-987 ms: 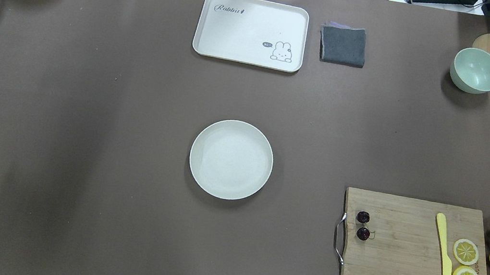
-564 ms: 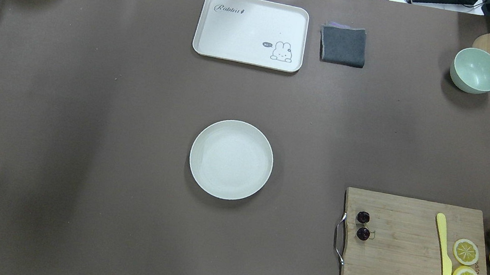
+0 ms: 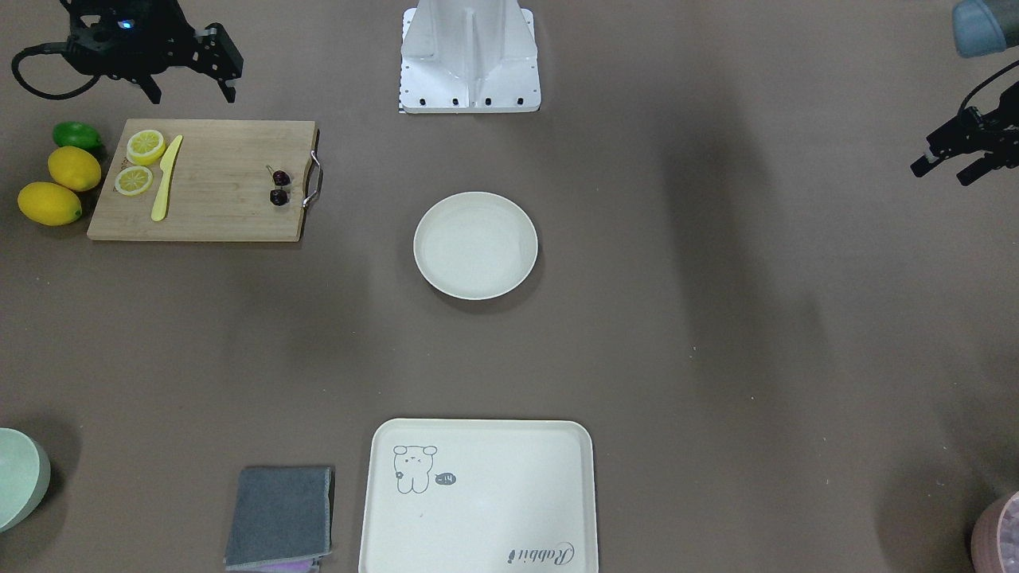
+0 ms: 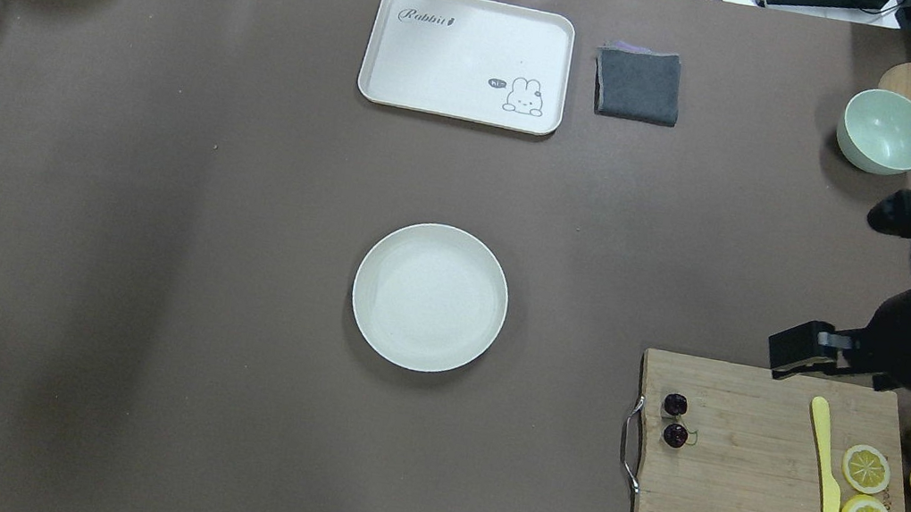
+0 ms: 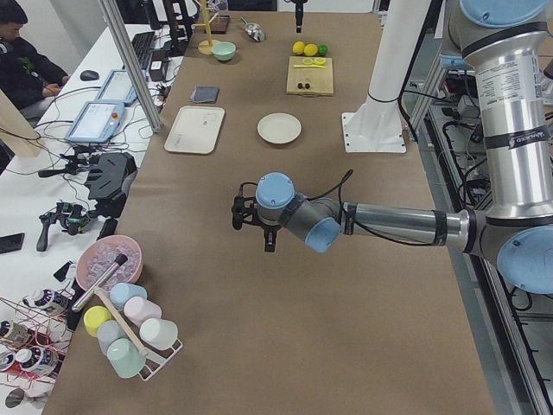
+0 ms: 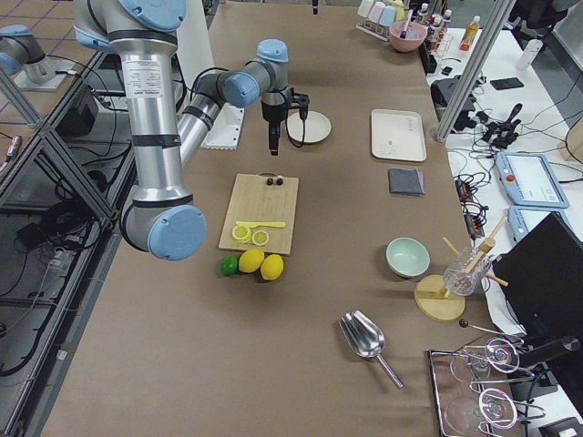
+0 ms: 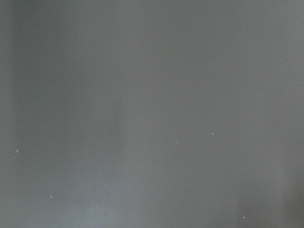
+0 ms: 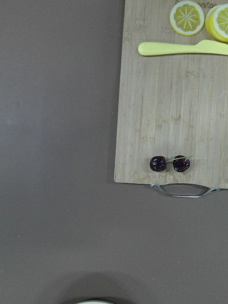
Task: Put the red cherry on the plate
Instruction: 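Move the right gripper over the dark red cherries on the board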
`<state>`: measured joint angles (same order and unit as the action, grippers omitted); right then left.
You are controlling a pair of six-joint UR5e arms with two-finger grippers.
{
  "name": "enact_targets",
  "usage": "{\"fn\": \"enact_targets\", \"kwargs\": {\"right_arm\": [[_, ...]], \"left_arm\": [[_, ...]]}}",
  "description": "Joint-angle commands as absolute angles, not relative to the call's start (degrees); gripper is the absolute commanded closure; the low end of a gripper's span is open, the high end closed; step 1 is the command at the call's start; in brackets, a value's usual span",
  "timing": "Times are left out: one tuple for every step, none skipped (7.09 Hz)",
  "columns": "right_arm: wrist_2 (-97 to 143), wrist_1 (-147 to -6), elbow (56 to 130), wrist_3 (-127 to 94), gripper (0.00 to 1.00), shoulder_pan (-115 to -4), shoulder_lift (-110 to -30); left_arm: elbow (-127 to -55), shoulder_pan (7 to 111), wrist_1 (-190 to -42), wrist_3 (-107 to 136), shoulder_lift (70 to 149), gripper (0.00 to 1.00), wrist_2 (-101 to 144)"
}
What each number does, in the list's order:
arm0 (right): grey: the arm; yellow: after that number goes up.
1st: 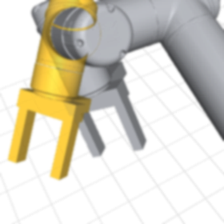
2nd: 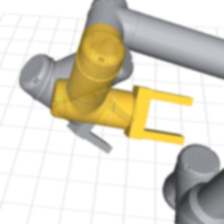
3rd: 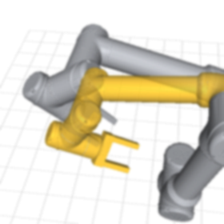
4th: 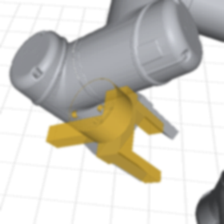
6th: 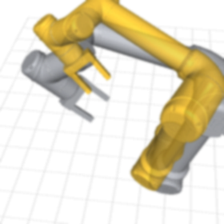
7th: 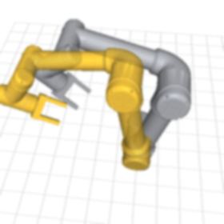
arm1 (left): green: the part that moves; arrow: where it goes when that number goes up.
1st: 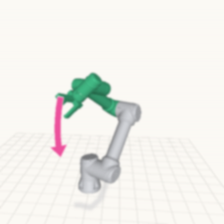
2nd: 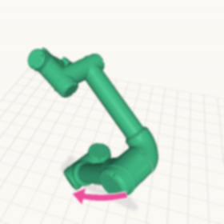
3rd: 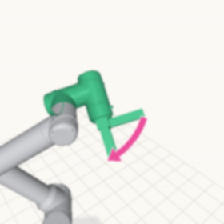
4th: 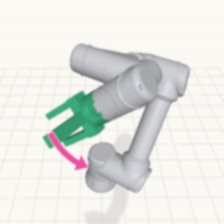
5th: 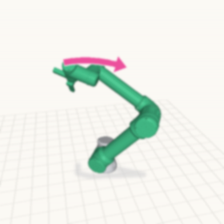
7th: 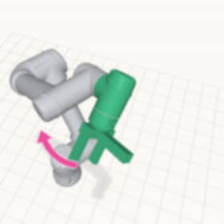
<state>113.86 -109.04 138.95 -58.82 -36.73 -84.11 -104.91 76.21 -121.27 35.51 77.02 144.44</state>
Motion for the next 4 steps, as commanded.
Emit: {"fn": "enact_targets", "kwargs": {"right_arm": [[110.31, -104.18, 134.67, -61.08, 0.01, -32.0, -84.11], [109.87, -101.63, 131.52, -60.91, 0.02, -31.64, -84.02], [108.99, -98.47, 128.7, -61.0, 0.02, -31.21, -84.11], [108.64, -95.57, 126.06, -61.0, 0.02, -31.03, -84.11]], "left_arm": [[-105.03, 76.81, -121.2, 35.51, 76.99, 0.01, 144.4], [-104.94, 77.08, -121.03, 35.51, 76.99, 0.01, 144.4], [-104.85, 77.08, -121.03, 35.51, 76.99, 0.01, 144.14], [-104.77, 77.08, -121.03, 35.59, 77.08, 0.01, 143.79]]}}
